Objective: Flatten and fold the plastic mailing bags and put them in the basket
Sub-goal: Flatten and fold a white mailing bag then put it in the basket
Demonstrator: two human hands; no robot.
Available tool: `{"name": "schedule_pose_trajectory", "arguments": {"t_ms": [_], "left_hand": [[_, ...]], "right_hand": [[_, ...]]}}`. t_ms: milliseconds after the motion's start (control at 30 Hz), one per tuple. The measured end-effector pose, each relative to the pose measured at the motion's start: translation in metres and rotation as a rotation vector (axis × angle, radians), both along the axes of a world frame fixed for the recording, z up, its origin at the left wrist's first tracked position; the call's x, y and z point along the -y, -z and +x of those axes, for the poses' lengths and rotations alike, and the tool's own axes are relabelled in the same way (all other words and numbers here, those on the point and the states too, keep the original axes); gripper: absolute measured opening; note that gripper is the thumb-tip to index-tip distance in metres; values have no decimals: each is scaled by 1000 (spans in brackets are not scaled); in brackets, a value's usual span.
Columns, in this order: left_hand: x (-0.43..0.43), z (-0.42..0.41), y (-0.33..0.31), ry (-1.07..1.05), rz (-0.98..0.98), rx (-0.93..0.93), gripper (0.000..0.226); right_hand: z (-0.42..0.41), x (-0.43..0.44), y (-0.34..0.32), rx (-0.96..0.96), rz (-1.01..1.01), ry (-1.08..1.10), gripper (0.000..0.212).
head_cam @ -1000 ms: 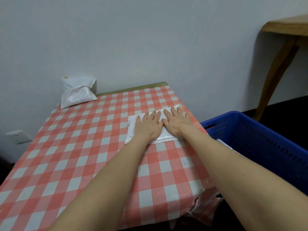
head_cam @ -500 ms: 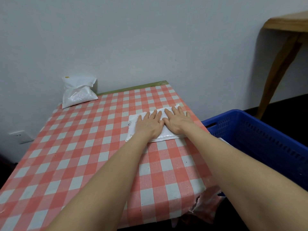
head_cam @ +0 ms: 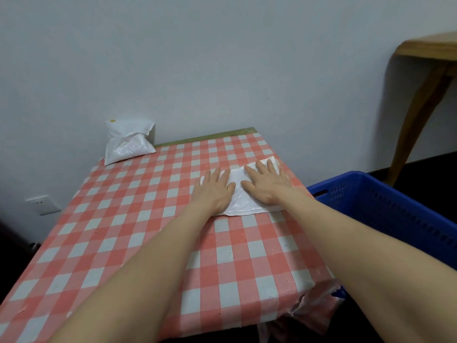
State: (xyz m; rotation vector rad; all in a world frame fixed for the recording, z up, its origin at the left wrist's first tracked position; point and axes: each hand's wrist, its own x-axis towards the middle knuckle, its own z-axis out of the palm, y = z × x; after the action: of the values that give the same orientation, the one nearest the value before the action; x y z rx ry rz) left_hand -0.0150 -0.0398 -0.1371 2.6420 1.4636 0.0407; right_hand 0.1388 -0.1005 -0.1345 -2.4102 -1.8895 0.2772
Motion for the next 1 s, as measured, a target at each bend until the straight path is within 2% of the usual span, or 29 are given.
{"name": "schedule_pose_trajectory", "arguments": {"t_ms": [1000], "left_hand": [[-1,3,12,-58,-30,-17,57]], "right_hand": [[5,-5,17,-17,22,20,62]]}}
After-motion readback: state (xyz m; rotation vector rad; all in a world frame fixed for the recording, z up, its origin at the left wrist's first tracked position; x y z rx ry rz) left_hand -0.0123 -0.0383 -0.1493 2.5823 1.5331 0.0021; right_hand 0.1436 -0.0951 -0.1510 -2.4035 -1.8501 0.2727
